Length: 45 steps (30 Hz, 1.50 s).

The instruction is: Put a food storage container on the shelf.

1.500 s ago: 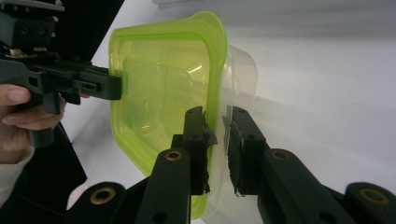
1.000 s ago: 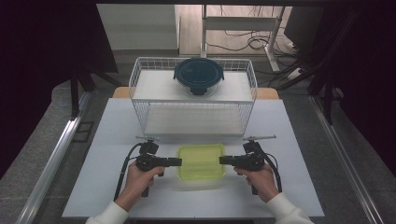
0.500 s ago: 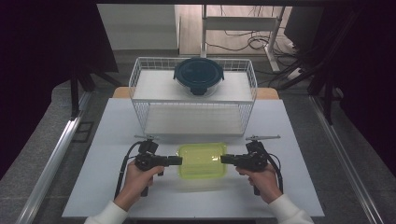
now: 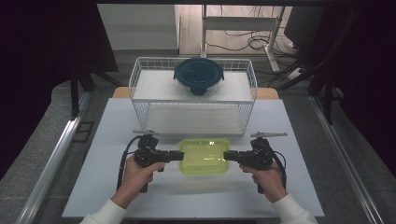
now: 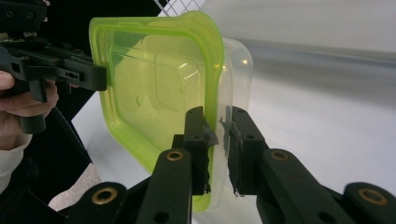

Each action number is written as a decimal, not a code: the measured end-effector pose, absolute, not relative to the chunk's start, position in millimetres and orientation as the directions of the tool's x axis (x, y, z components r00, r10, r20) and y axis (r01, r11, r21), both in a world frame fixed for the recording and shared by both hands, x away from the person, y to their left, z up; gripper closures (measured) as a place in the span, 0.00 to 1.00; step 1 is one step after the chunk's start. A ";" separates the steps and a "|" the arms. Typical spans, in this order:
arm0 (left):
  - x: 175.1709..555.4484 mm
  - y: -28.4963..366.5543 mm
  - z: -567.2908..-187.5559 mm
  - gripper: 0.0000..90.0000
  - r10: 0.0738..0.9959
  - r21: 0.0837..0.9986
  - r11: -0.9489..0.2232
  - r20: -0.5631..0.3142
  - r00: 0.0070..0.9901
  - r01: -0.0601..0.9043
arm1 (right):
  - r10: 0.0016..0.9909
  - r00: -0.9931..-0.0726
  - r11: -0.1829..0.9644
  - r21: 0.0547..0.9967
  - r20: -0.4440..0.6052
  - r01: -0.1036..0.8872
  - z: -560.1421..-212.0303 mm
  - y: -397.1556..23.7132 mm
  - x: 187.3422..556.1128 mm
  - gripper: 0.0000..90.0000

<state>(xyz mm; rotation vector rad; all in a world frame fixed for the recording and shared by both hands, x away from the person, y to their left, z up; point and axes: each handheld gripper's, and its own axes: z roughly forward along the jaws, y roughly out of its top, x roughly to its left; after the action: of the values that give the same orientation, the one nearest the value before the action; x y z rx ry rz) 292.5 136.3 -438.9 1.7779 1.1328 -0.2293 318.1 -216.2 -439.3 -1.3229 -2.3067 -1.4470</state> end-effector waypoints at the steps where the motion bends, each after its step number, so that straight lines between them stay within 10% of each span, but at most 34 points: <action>1: 293.7 137.1 -435.9 0.88 0.591 0.630 -0.089 -0.590 0.550 0.772 | 0.608 -0.615 0.164 0.678 0.502 0.716 -437.6 -215.7 318.7 0.87; 45: 331.5 160.1 -312.3 0.89 0.578 0.752 -0.071 -0.505 0.642 0.655 | 0.596 -0.720 0.167 0.822 0.355 0.544 -296.1 -194.6 351.0 0.86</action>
<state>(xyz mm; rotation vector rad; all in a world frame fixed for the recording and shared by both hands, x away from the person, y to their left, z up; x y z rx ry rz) 331.5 160.1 -312.3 1.7411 1.0047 -0.0864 351.0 -194.6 -296.1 -1.1910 -2.4372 -1.6807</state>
